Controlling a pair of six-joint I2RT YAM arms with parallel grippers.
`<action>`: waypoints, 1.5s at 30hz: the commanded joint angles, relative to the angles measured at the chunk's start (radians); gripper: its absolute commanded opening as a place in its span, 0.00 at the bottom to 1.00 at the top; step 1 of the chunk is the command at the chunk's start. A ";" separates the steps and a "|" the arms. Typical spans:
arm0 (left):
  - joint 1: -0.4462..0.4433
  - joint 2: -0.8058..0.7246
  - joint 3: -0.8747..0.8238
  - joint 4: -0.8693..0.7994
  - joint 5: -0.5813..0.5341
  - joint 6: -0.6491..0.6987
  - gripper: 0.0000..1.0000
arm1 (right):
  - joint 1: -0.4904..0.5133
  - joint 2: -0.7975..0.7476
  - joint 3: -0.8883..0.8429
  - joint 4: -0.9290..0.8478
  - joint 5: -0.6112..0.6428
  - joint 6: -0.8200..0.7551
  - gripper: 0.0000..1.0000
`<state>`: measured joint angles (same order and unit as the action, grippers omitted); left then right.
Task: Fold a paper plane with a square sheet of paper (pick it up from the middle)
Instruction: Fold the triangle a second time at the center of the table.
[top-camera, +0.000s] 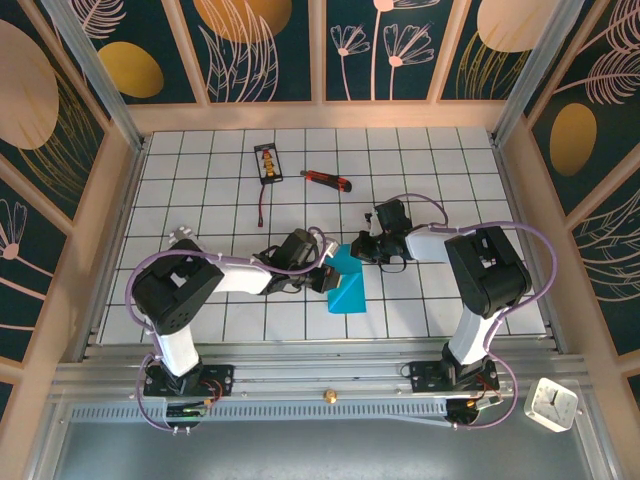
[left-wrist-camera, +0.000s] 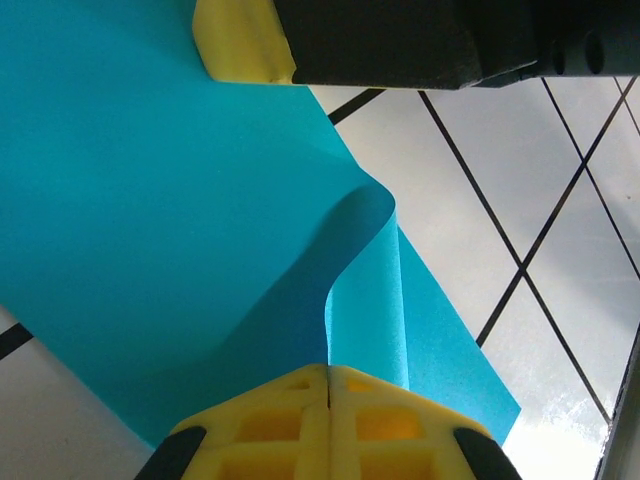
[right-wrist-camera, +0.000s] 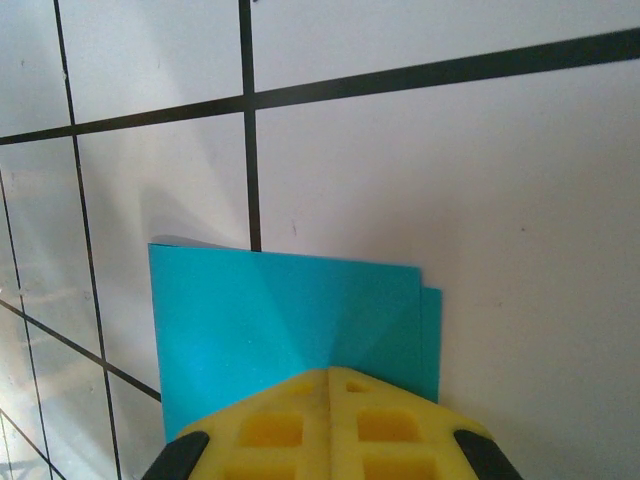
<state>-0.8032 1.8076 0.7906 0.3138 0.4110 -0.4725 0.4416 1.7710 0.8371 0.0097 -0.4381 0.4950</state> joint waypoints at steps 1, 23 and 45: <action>0.008 0.022 0.029 -0.007 0.002 0.021 0.00 | 0.015 0.050 -0.003 -0.088 0.065 -0.023 0.04; 0.009 0.045 0.016 -0.022 -0.026 0.027 0.00 | 0.017 0.044 -0.003 -0.088 0.068 -0.023 0.04; 0.009 0.049 -0.003 -0.045 -0.060 0.031 0.00 | 0.012 -0.005 0.056 -0.115 0.053 -0.044 0.10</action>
<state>-0.8032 1.8412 0.7986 0.3096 0.3843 -0.4603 0.4492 1.7741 0.8688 -0.0395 -0.4168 0.4767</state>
